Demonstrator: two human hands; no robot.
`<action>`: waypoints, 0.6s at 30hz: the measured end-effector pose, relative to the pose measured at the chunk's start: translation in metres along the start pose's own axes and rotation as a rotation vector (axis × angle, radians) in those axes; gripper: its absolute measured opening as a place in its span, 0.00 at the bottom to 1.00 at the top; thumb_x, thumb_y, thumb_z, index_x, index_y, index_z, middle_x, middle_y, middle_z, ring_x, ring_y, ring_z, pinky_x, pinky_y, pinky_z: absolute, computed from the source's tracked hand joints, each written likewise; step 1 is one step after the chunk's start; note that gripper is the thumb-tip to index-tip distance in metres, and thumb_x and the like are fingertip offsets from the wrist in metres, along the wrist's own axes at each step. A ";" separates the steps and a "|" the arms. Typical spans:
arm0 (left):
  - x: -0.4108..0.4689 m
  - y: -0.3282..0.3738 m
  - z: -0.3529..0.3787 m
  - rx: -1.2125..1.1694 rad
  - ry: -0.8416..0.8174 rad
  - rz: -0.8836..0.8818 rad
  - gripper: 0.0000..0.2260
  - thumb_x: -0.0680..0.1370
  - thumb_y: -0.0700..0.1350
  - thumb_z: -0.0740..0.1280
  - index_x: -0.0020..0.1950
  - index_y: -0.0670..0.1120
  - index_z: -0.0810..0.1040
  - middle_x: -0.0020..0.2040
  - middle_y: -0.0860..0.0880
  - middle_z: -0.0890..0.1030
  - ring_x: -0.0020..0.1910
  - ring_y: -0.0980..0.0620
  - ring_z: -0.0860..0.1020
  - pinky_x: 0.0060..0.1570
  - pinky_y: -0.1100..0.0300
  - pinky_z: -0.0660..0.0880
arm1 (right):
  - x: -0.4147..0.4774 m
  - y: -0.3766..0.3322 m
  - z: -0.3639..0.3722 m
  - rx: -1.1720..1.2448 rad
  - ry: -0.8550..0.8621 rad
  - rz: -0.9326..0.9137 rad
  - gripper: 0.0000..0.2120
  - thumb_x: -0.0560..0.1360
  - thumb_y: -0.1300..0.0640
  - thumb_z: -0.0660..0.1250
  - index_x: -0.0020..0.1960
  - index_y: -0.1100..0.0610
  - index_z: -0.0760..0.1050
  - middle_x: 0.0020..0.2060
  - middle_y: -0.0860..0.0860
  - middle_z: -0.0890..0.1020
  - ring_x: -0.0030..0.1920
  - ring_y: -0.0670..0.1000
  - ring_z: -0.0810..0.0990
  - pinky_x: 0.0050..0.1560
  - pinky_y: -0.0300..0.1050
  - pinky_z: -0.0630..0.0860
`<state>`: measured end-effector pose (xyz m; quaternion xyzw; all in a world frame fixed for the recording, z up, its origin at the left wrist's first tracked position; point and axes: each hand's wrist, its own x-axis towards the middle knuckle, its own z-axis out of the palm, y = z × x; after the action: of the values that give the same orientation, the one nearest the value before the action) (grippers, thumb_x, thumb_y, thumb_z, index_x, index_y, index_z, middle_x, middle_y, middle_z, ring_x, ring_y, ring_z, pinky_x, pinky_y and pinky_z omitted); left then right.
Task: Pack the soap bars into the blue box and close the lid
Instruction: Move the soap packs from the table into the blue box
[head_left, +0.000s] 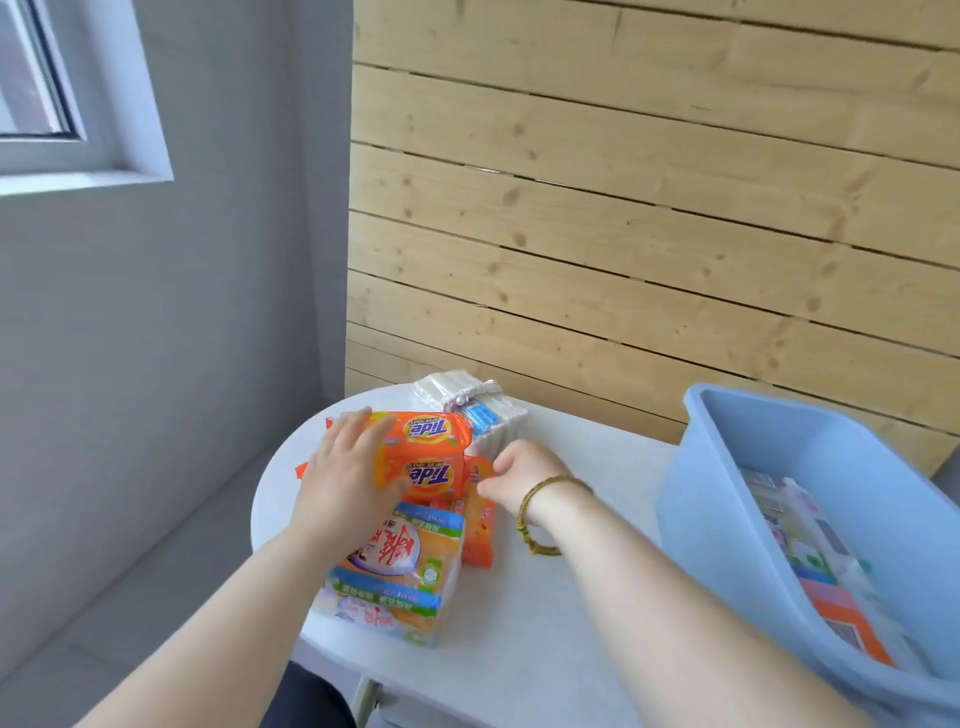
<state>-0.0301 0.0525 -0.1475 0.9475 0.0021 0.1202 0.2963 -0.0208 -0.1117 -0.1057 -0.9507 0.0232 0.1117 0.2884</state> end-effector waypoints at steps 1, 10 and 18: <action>0.000 -0.002 0.004 0.067 -0.009 0.026 0.27 0.73 0.50 0.65 0.70 0.51 0.60 0.74 0.48 0.59 0.74 0.48 0.52 0.70 0.50 0.54 | 0.007 0.004 0.012 0.065 0.009 0.057 0.03 0.72 0.59 0.65 0.45 0.58 0.73 0.41 0.55 0.76 0.44 0.51 0.74 0.42 0.39 0.68; 0.005 -0.007 0.013 0.230 0.104 0.049 0.21 0.76 0.51 0.59 0.68 0.52 0.63 0.70 0.49 0.67 0.70 0.47 0.60 0.64 0.51 0.62 | 0.044 0.003 0.055 0.082 -0.049 0.335 0.54 0.61 0.35 0.71 0.74 0.54 0.45 0.70 0.57 0.63 0.71 0.58 0.62 0.69 0.55 0.64; 0.009 -0.011 0.016 0.257 0.139 0.042 0.22 0.74 0.51 0.62 0.67 0.50 0.66 0.67 0.46 0.70 0.67 0.44 0.63 0.64 0.52 0.57 | 0.064 -0.002 0.063 -0.102 -0.078 0.337 0.55 0.64 0.40 0.72 0.75 0.50 0.38 0.71 0.54 0.59 0.71 0.57 0.60 0.68 0.55 0.65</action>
<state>-0.0167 0.0527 -0.1645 0.9668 0.0180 0.1906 0.1692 0.0290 -0.0740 -0.1705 -0.9416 0.1654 0.1962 0.2179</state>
